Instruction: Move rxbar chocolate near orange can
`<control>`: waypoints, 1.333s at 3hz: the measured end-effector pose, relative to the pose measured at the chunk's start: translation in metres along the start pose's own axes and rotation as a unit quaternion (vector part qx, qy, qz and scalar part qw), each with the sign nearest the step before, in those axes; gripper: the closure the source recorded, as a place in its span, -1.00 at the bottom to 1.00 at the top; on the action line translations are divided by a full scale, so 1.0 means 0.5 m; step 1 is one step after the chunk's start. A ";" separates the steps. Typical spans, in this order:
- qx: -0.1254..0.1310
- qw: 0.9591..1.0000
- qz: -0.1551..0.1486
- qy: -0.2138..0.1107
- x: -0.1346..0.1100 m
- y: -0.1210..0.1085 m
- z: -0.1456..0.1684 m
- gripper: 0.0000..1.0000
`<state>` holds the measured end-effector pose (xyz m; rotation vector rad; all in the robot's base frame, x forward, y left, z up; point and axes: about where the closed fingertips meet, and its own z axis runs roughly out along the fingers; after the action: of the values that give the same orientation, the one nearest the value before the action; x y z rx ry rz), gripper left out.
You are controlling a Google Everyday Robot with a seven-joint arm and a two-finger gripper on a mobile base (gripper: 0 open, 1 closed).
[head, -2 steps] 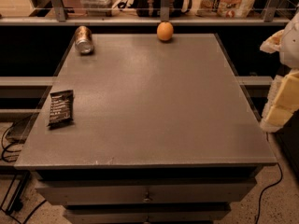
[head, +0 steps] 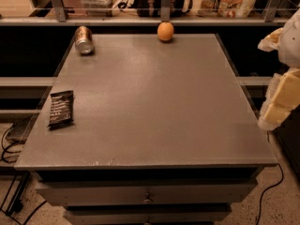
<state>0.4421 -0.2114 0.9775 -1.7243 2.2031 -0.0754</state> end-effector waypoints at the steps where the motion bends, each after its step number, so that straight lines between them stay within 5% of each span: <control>1: -0.009 0.998 -0.010 -0.060 -0.047 -0.009 0.019 -1.00; 3: -0.039 0.977 -0.037 -0.205 -0.225 -0.032 0.102 -1.00; 4: -0.076 0.972 -0.052 -0.217 -0.305 -0.016 0.155 -1.00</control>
Offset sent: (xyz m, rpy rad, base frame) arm 0.0581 0.1043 -0.0132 0.4807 -0.0600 0.2036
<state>0.5038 -0.0557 0.9423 -1.7339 1.8357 0.4162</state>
